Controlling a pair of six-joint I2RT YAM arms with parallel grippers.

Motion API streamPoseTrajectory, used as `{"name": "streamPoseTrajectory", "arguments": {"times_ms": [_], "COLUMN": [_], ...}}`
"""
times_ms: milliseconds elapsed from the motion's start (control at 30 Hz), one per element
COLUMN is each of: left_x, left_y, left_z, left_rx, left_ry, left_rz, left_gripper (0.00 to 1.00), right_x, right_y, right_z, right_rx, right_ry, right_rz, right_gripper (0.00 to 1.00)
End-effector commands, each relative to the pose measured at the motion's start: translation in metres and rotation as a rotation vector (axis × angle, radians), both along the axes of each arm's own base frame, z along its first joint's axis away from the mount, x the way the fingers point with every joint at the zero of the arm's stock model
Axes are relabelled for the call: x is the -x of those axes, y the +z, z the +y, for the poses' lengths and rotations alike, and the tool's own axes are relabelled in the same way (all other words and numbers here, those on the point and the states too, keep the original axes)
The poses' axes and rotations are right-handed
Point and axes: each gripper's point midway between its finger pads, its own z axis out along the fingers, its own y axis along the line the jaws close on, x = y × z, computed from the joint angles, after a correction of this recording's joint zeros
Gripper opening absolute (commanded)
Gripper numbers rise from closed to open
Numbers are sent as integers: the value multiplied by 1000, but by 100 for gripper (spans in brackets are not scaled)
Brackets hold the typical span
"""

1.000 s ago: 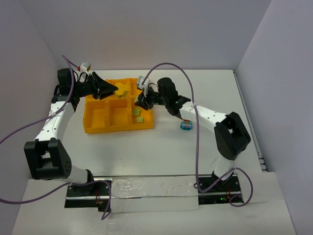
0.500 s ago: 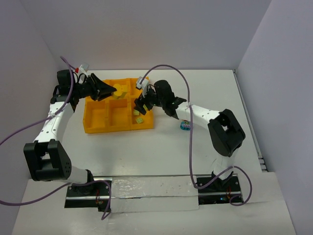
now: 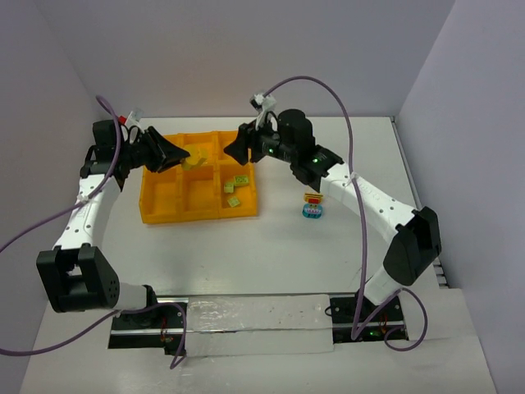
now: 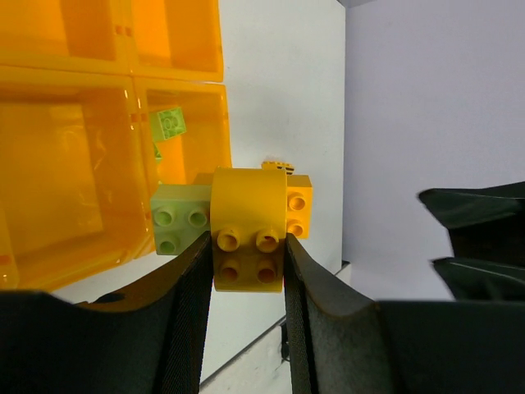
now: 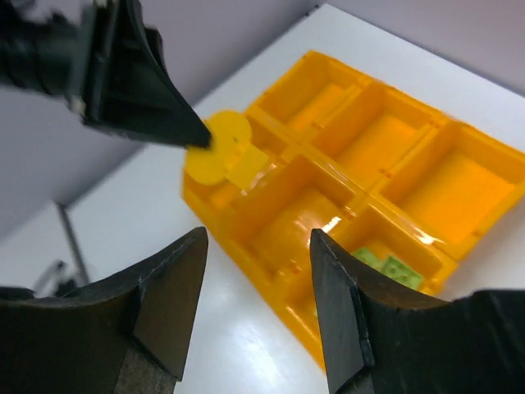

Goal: Sort the legos into containers by color

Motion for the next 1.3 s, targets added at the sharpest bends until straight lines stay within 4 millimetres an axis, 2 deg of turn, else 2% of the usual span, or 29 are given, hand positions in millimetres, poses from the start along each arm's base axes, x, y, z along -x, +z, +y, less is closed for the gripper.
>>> {"name": "streamPoseTrajectory", "arguments": {"times_ms": [0,67,200,233,267,300,467,567,733,1000,1167,1267], "left_x": [-1,1,2,2,2,2,2,1,1,0,-1,-1], "left_y": [26,25,23,23,22,23,24,24,24,22,22,22], "left_z": [8,7,7,7,7,7,6,6,4,-1,-2,-2], "left_rx": [-57,-60,-65,-66,-66,-64,-71,-70,-69,-66,-69,-68], "left_ry": [26,23,26,25,25,24,21,20,15,3,2,3], "left_rz": [-99,-99,-98,-99,-99,-101,-105,-105,-104,-101,-100,-99], "left_gripper": [0,0,0,0,0,0,0,0,0,0,0,0], "right_x": [10,11,-1,-3,-3,-8,-17,-20,-22,-28,-28,-26], "right_y": [6,13,-4,-6,0,-9,-16,-30,-38,-45,-49,-50], "right_z": [25,36,51,54,56,59,70,79,89,98,102,103], "right_rx": [-134,-153,-115,-111,-121,-110,-106,-74,-71,-53,-52,-58], "right_ry": [3,14,-52,-61,-57,-76,-88,-81,-63,-51,-38,-29], "right_rz": [328,349,398,409,399,425,446,465,473,475,482,487], "right_gripper": [66,68,75,75,76,76,74,73,70,57,43,29]}}
